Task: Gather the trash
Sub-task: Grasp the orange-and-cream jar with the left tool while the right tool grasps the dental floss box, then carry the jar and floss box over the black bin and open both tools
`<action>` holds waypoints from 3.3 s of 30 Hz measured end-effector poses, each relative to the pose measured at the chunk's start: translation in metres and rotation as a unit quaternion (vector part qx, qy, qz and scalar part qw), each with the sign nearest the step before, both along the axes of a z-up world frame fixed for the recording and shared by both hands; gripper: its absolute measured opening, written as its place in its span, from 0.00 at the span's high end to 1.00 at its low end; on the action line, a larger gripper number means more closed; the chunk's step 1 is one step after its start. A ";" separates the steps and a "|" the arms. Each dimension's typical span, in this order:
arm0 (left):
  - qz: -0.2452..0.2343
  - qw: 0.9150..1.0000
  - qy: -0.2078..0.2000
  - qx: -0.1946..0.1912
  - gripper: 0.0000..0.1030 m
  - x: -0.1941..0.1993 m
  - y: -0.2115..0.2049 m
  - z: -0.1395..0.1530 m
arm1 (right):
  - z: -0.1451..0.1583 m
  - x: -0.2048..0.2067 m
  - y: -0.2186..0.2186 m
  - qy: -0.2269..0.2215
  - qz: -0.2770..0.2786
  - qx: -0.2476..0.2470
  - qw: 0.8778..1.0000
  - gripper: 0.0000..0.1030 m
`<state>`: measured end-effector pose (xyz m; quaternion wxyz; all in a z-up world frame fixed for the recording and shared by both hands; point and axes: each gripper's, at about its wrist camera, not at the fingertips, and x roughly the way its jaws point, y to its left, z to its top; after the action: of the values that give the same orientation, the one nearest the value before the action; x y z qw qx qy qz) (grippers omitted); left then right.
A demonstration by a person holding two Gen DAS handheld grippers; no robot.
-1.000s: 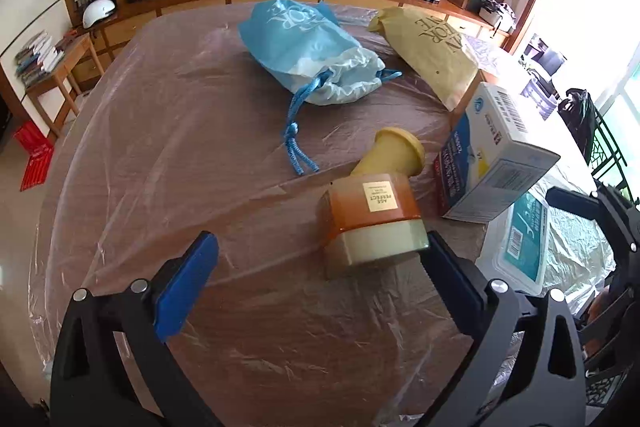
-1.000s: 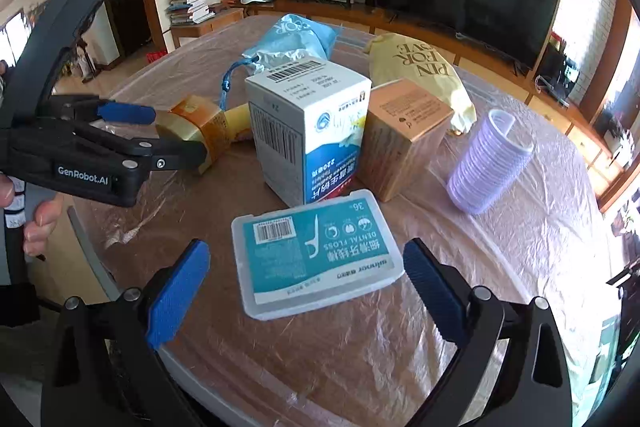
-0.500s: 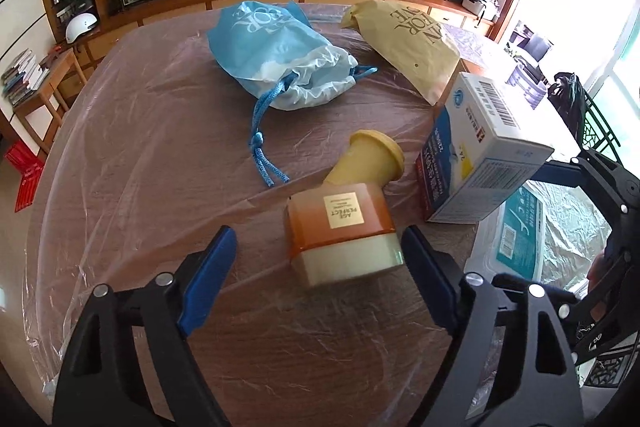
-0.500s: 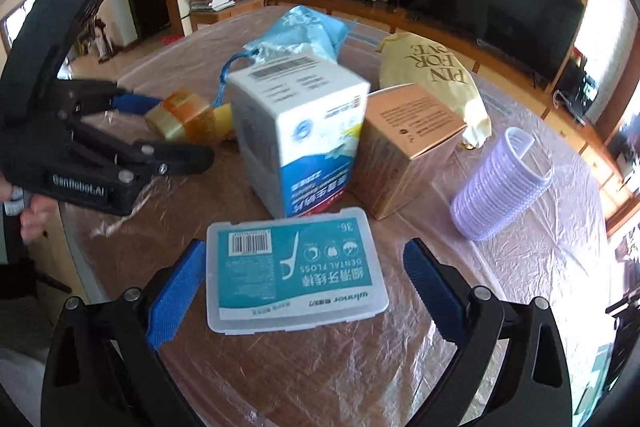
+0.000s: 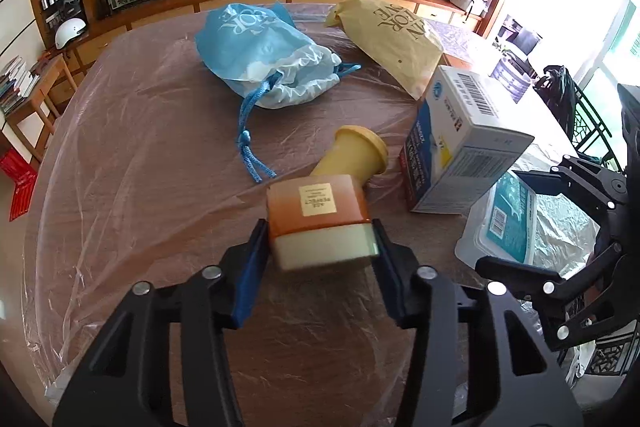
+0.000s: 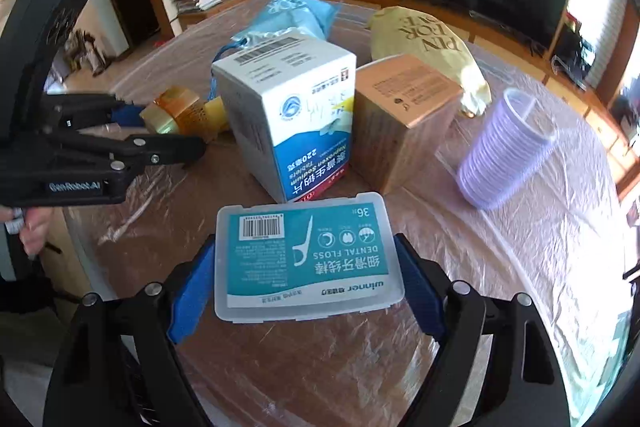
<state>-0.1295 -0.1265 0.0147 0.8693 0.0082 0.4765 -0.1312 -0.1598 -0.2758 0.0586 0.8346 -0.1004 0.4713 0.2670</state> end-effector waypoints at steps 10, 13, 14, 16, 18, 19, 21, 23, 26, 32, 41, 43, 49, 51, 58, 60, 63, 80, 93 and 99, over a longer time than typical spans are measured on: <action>0.002 1.000 0.001 -0.022 0.52 -0.011 0.007 0.009 | 0.010 -0.001 -0.034 0.045 -0.067 0.089 0.993 0.21; 0.001 1.000 -0.005 -0.025 0.52 -0.017 0.009 0.015 | 0.011 -0.002 -0.043 0.056 -0.081 0.108 0.989 0.21; 0.000 1.000 -0.006 -0.027 0.52 -0.018 0.010 0.016 | 0.011 -0.003 -0.043 0.057 -0.083 0.111 0.989 0.21; 0.002 0.999 -0.007 -0.032 0.53 -0.020 0.011 0.020 | 0.013 -0.004 -0.043 0.057 -0.084 0.114 0.988 0.21; 0.005 0.999 -0.009 -0.039 0.53 -0.021 0.013 0.023 | 0.015 -0.004 -0.041 0.058 -0.084 0.119 0.988 0.21; 0.006 0.999 -0.011 -0.042 0.53 -0.023 0.014 0.025 | 0.016 -0.005 -0.043 0.057 -0.085 0.122 0.987 0.21; 0.005 0.999 -0.013 -0.044 0.53 -0.026 0.014 0.028 | 0.018 -0.006 -0.043 0.059 -0.088 0.130 0.986 0.21; 0.000 0.999 -0.011 -0.047 0.53 -0.030 0.012 0.030 | 0.020 -0.010 -0.047 0.060 -0.090 0.136 0.985 0.21; -0.007 0.999 -0.009 -0.046 0.52 -0.038 0.009 0.030 | 0.022 -0.017 -0.050 0.062 -0.094 0.142 0.983 0.21; -0.013 0.999 -0.007 -0.045 0.52 -0.045 0.003 0.030 | 0.023 -0.024 -0.060 0.069 -0.109 0.154 0.980 0.21; -0.032 0.998 -0.017 -0.042 0.53 -0.065 0.001 0.040 | 0.044 -0.048 -0.073 0.061 -0.107 0.171 0.978 0.21; -0.043 0.998 -0.021 -0.038 0.53 -0.074 -0.002 0.042 | 0.048 -0.058 -0.074 0.061 -0.099 0.172 0.978 0.21; -0.071 0.997 -0.009 -0.035 0.53 -0.098 -0.008 0.042 | 0.052 -0.088 -0.073 0.067 -0.080 0.178 0.979 0.21; -0.082 0.996 -0.005 -0.035 0.53 -0.107 -0.012 0.041 | 0.051 -0.097 -0.072 0.071 -0.076 0.174 0.979 0.21; -0.110 0.994 0.011 -0.023 0.53 -0.134 -0.025 0.033 | 0.037 -0.116 -0.069 0.095 -0.063 0.162 0.980 0.21; -0.114 0.993 0.017 -0.025 0.53 -0.139 -0.028 0.030 | 0.032 -0.120 -0.068 0.102 -0.059 0.163 0.980 0.21; -0.120 0.992 0.023 -0.021 0.53 -0.146 -0.032 0.024 | 0.027 -0.127 -0.065 0.107 -0.054 0.156 0.980 0.21; -0.131 0.989 0.061 0.009 0.53 -0.163 -0.039 -0.015 | -0.007 -0.142 -0.053 0.119 -0.040 0.099 0.987 0.21; -0.148 0.984 0.088 0.046 0.53 -0.164 -0.047 -0.049 | -0.033 -0.139 -0.026 0.110 -0.026 0.054 0.992 0.21; -0.147 0.983 0.092 0.056 0.53 -0.161 -0.047 -0.058 | -0.041 -0.137 -0.014 0.103 -0.030 0.041 0.993 0.21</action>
<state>-0.2902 -0.1737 -0.0431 0.7913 0.1148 0.5546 -0.2304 -0.2971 -0.2902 0.0175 0.7926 -0.0238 0.5463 0.2698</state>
